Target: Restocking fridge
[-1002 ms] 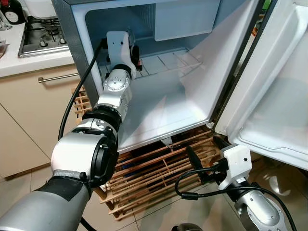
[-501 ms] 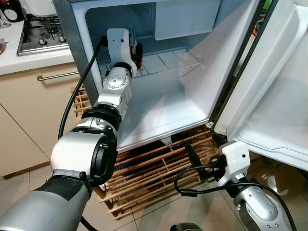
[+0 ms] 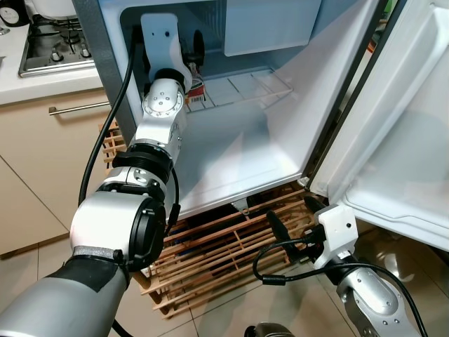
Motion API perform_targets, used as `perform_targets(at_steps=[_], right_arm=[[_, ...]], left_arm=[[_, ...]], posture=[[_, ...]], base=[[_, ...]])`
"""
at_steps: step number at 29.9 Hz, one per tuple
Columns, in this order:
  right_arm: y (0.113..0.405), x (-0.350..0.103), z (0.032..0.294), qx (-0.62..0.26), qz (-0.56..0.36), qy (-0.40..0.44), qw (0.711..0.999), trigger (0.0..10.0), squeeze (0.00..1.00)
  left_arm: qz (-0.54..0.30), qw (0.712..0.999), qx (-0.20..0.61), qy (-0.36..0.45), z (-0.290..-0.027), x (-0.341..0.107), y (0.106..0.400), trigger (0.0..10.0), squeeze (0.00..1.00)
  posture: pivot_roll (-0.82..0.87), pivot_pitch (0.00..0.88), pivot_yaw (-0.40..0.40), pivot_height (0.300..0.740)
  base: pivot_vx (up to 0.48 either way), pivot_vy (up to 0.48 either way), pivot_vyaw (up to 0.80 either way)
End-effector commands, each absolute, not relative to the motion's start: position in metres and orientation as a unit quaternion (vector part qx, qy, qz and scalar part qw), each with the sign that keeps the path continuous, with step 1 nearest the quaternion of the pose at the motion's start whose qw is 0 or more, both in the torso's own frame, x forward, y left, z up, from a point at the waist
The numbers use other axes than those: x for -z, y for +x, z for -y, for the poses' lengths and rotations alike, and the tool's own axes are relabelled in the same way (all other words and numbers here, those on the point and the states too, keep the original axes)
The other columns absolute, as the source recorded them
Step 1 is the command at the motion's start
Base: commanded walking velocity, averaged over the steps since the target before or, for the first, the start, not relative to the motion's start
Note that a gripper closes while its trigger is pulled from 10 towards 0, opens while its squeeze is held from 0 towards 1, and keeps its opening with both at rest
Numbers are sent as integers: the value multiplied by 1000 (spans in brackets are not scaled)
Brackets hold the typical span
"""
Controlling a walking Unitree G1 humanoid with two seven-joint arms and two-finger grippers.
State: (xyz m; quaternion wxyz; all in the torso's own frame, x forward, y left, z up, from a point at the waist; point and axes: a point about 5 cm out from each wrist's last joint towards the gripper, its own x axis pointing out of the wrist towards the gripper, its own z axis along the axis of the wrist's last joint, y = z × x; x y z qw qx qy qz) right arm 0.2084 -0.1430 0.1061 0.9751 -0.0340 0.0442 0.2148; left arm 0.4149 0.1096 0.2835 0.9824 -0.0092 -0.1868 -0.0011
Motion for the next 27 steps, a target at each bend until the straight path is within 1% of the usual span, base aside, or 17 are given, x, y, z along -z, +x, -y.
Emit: perform_targets(at_steps=[1,5,10,11,12,13,15,18,19,20,21,23,25,26,27], right_arm=[[212,-109,143,-218,-33,-33,975,10000,0],[214,-109,142,-220,-30,-33,975,10000,0],[218,-108,141,-221,-27,-32,974,10000,0],[219,-109,140,-221,-24,-32,974,10000,0],[222,-109,140,-219,-19,-32,975,10000,0],[223,-109,139,-218,-17,-33,975,10000,0],[226,-111,140,-207,-7,-30,978,10000,0],[230,-114,139,-199,5,-20,980,10000,0],[230,-114,139,-199,5,-20,980,10000,0],[231,-115,138,-198,12,-16,980,10000,0],[231,-115,138,-198,12,-16,980,10000,0],[232,-117,138,-198,19,-11,980,10000,0],[234,-123,137,-193,34,0,981,10000,0],[237,-130,135,-191,48,8,980,10000,0],[238,-132,134,-190,52,10,980,10000,0]], left_arm=[[197,980,26,2,-101,-282,408,10000,0],[180,982,65,7,-89,-263,397,10000,0],[156,984,88,11,-82,-244,388,10000,0],[157,983,95,11,-81,-241,381,10000,0],[159,981,114,6,-78,-237,366,10000,0],[162,979,124,2,-76,-236,360,10000,0],[183,970,161,-9,-71,-235,343,10000,0],[194,961,197,-2,-72,-222,324,10000,0],[194,961,197,-2,-72,-222,324,10000,0],[189,956,223,4,-77,-207,311,10000,0],[189,956,223,4,-77,-207,311,10000,0],[161,957,238,21,-88,-189,295,10000,0],[128,962,237,47,-106,-168,280,10000,0],[92,968,224,64,-124,-146,270,10000,0],[79,970,219,73,-130,-139,267,10000,0]], posture=[[-248,0,-25,740],[-231,0,-27,740],[-221,0,-26,740],[-216,0,-24,740],[-211,0,-18,740],[-210,0,-17,740],[-203,0,-13,740],[-191,0,-1,740],[-191,0,-1,740],[-186,0,3,740],[-186,0,3,740],[-181,0,6,740],[-169,0,12,740],[-163,0,13,740],[-163,0,13,740]], base=[[0,0,0],[0,0,0],[0,0,0],[0,0,0],[0,0,0],[0,0,0],[0,0,0],[0,0,0],[0,0,0],[0,0,0],[0,0,0],[0,0,0],[0,0,0],[0,0,0],[0,0,0]])
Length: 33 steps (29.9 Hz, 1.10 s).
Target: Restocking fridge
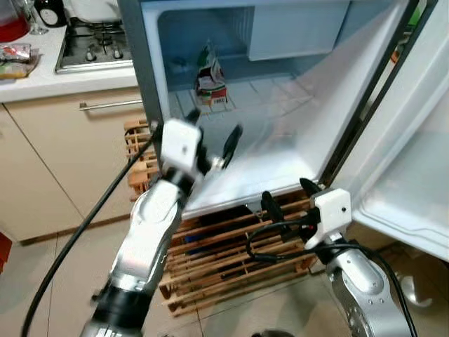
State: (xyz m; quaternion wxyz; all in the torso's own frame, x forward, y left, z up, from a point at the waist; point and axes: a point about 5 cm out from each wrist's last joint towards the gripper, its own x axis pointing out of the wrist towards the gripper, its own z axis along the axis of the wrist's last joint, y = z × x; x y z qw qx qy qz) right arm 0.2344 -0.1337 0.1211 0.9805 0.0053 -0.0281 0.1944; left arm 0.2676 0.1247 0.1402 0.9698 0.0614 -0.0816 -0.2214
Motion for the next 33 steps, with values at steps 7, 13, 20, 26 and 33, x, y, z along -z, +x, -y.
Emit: perform_targets(at_steps=[7,13,20,26,33], right_arm=[[247,-137,130,-197,66,9,978,10000,0],[259,-160,127,-176,110,59,976,10000,0],[266,-162,120,-189,116,57,973,10000,0],[265,-145,118,-202,85,40,975,10000,0],[259,-123,130,-196,47,21,979,10000,0]], left_arm=[[30,981,177,71,-155,-112,253,10000,0],[27,987,153,42,-155,-115,251,10000,0],[43,986,156,49,-152,-121,261,10000,0],[41,987,150,50,-151,-120,264,10000,0],[42,990,126,38,-146,-117,268,10000,0]], posture=[[-144,0,19,740],[-126,0,13,740],[-114,0,13,740],[-103,0,8,740],[-114,0,-16,740]], base=[[0,0,0],[0,0,0],[0,0,0],[0,0,0],[-227,-142,0]])
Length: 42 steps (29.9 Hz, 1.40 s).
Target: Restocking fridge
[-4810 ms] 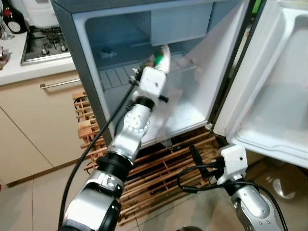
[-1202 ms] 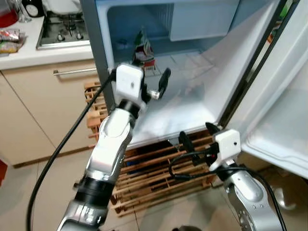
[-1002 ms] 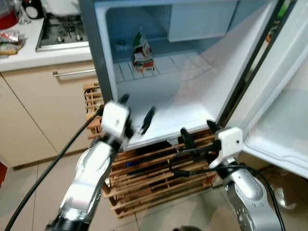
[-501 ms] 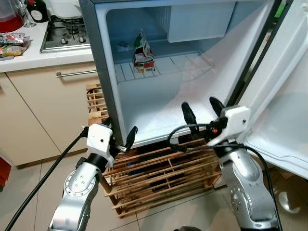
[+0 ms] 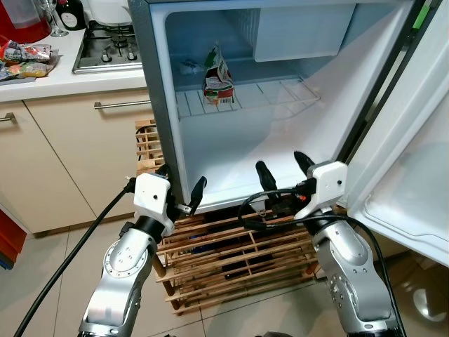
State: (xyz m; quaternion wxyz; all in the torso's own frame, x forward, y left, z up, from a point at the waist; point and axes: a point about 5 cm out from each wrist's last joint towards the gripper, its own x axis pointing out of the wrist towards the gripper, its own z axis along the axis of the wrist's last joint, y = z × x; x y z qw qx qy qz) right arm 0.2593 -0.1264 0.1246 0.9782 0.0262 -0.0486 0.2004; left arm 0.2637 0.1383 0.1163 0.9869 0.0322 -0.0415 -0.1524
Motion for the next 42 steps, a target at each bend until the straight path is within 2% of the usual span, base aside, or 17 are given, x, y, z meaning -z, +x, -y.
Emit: perform_targets(at_steps=[1,10,19,29,42], right_arm=[[258,-122,131,-196,44,19,979,10000,0],[253,-112,142,-193,28,-1,981,10000,0],[254,-108,138,-196,23,-13,980,10000,0],[257,-106,146,-190,18,-30,981,10000,0],[263,-105,151,-175,20,-43,983,10000,0]], left_arm=[[44,990,126,38,-144,-117,268,10000,0],[42,990,130,40,-135,-115,271,10000,0],[44,990,129,38,-132,-116,281,10000,0],[63,989,131,30,-123,-121,286,10000,0],[75,984,158,32,-107,-125,294,10000,0]], posture=[[-117,0,-19,740],[-137,0,-18,740],[-155,0,-19,740],[-179,0,-13,740],[-200,0,-2,740]], base=[[-349,-330,0],[-338,-340,0],[-335,-344,0],[0,-104,0],[0,-480,764]])
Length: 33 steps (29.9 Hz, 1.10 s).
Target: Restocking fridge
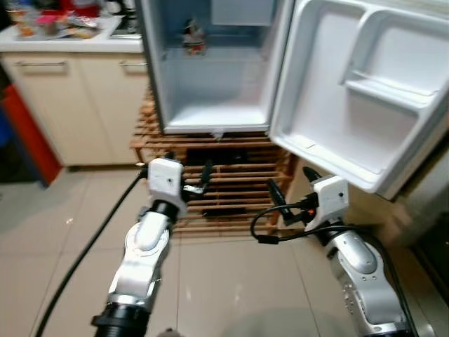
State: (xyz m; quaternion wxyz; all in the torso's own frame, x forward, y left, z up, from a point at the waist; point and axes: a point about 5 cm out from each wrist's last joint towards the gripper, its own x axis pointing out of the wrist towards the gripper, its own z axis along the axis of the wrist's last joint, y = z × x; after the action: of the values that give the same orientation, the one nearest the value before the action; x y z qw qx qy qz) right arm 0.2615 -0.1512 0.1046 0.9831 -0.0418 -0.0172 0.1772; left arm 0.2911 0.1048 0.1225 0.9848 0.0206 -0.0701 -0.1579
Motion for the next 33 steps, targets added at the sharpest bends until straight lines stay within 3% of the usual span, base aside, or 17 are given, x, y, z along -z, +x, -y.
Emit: perform_targets(at_steps=[1,14,20,24,33], right_arm=[[263,-105,151,-175,20,-43,983,10000,0],[259,-100,155,-160,13,-56,985,10000,0],[259,-77,184,-72,-46,-106,991,10000,0],[241,-35,203,-74,-172,-136,973,10000,0],[228,-16,257,14,-284,-183,941,10000,0]], left_arm=[[75,984,158,32,-107,-125,294,10000,0],[77,982,168,28,-104,-124,298,10000,0],[43,989,136,23,-129,-107,294,10000,0],[16,993,114,24,-148,-94,290,10000,0],[0,993,114,26,-150,-87,289,10000,0]], posture=[[-200,0,-2,740],[-214,0,-3,740],[-209,0,-9,740],[-198,0,-11,740],[-201,0,-10,740]], base=[[0,-480,744],[0,-480,725],[0,-127,0],[0,0,0],[0,0,0]])
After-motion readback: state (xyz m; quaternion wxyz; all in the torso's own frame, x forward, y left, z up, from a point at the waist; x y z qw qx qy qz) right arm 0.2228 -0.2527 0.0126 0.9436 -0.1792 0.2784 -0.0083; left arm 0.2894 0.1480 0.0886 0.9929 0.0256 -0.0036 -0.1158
